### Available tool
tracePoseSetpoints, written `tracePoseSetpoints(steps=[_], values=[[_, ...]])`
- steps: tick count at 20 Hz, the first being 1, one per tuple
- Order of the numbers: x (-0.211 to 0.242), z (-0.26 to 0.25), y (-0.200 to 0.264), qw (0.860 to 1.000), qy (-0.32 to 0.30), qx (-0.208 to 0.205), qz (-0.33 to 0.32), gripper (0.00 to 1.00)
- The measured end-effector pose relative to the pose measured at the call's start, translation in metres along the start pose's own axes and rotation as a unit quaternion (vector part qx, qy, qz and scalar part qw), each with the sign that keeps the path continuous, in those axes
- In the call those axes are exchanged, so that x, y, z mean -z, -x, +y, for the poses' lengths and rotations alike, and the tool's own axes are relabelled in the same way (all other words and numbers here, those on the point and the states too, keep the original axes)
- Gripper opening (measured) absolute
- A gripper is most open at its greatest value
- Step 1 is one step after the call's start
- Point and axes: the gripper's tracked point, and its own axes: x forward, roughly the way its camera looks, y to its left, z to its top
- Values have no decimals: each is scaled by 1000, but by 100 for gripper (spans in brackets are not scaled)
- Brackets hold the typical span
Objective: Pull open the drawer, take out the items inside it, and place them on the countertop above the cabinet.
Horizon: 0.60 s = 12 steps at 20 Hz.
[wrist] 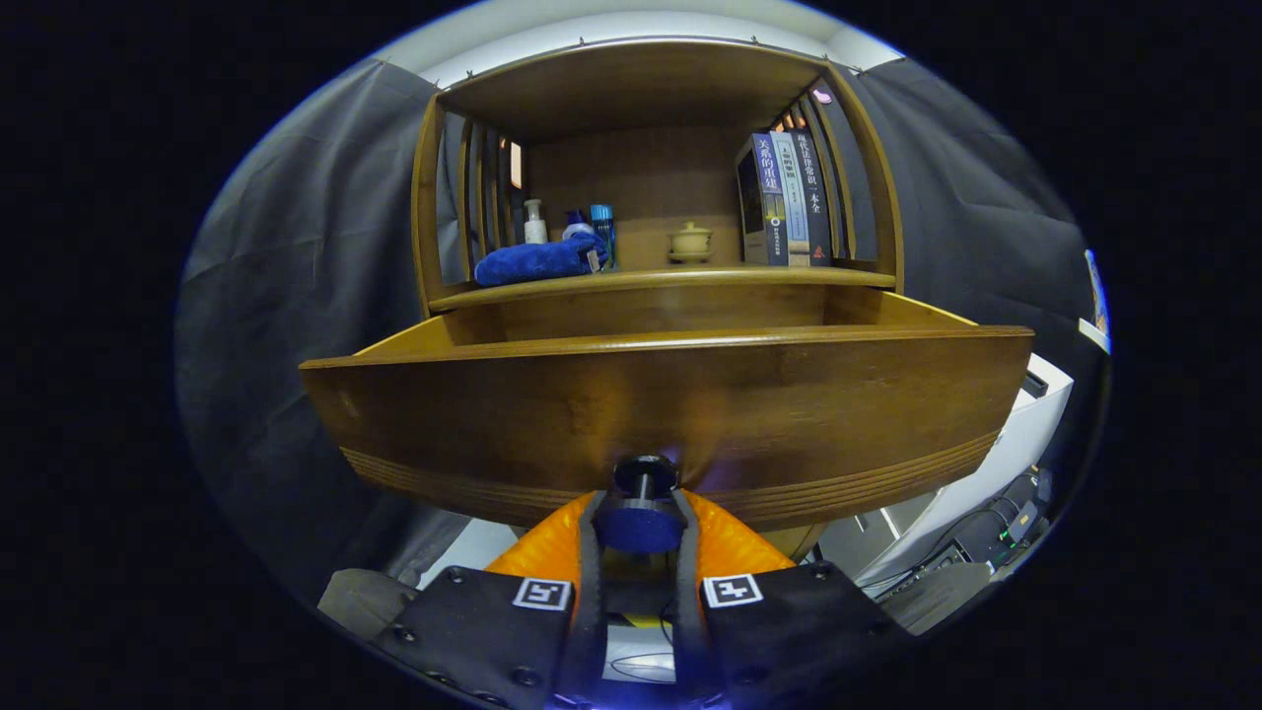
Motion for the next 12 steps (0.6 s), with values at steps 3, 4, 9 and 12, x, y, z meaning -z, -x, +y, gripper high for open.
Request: tracePoseSetpoints(steps=[3, 4, 9, 12], values=[[2, 1, -3, 1000, 11, -1, 4, 47], [1, 3, -4, 1000, 16, -6, 8, 51], [-10, 14, 8, 998, 22, -53, 25, 99], [-35, 17, 16, 996, -33, -71, 35, 97]])
